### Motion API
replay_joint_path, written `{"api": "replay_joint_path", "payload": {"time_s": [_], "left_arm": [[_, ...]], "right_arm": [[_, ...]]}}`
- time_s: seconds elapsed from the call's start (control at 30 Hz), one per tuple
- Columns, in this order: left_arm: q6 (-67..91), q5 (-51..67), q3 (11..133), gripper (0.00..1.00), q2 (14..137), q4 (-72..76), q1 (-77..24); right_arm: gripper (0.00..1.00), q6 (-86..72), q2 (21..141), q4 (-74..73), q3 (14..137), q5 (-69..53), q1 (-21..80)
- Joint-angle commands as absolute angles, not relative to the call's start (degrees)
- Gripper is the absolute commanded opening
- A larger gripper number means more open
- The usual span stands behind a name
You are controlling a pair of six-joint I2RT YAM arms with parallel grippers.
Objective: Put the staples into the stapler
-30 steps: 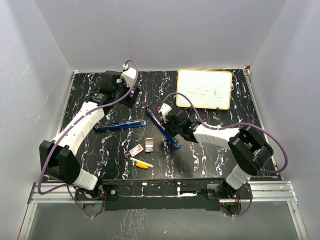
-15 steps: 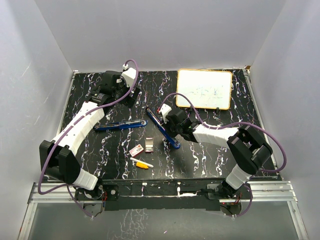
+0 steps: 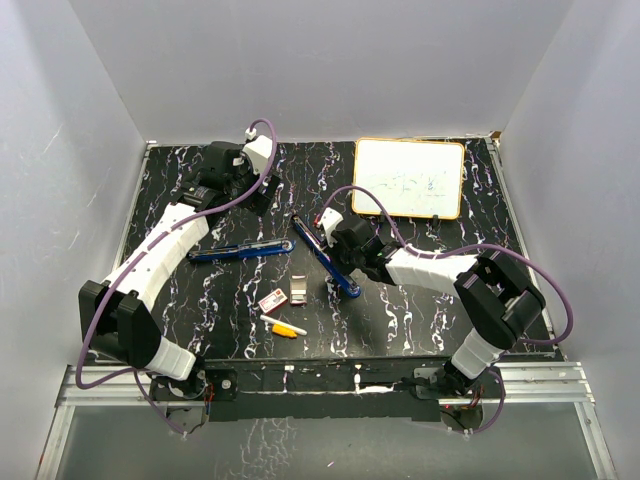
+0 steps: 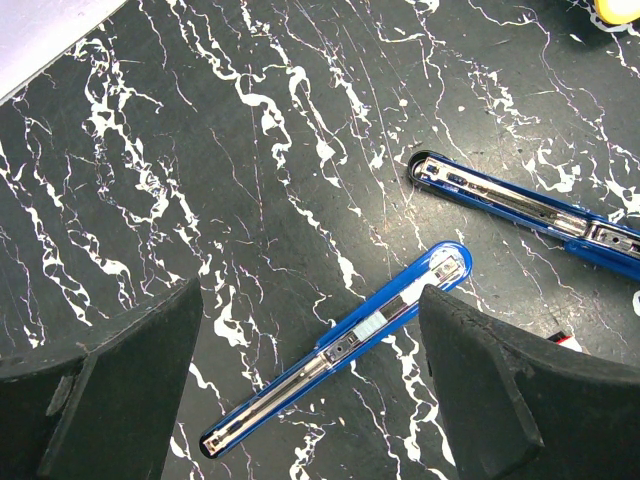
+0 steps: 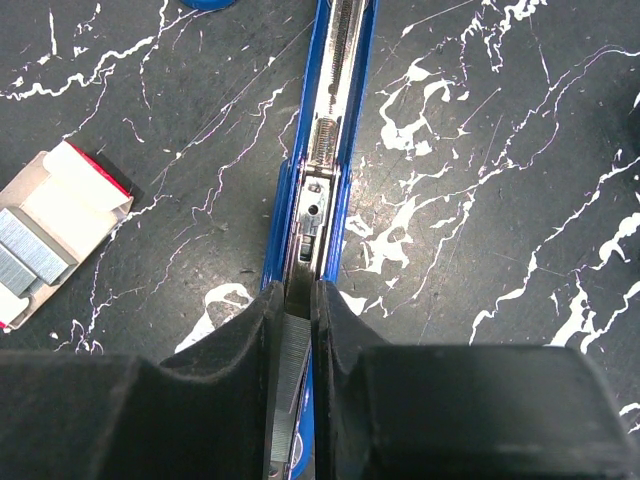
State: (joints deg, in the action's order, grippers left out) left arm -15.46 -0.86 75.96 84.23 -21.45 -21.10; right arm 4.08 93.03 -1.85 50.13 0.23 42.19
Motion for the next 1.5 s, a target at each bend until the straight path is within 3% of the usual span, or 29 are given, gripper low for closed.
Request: {"api": "replay_joint_path", "payload": {"time_s": [0.0, 0.43, 0.77, 1.07, 1.27, 1.47], "left_arm": [[-15.9, -0.4, 76.0, 0.88, 81.6, -21.5, -20.8], [-16.1, -0.5, 75.9, 0.88, 81.2, -21.4, -20.8], [-16.1, -0.5, 76.2, 0.88, 81.1, -21.5, -20.9], [-16.3, -0.7, 76.3, 0.88, 81.1, -21.5, -20.8], [-16.3, -0.7, 76.4, 0.88, 81.3, -21.7, -20.8], [-16.5, -1.0, 76.2, 0.88, 81.2, -21.8, -20.8]], "right_arm": [[0.15, 4.8, 90.2, -1.5, 52.3, 0.4, 41.8], [0.38, 6.7, 89.6, -5.7, 53.8, 0.2, 41.8], [0.4, 8.3, 88.7, -7.8, 54.1, -1.3, 41.6], [0.48, 7.6, 86.7, -10.8, 56.3, -18.6, 34.7], [0.53, 6.1, 92.9, -19.0, 62.6, -36.1, 25.4], [0.6, 6.0, 97.4, -21.5, 64.4, -41.9, 23.7]]}}
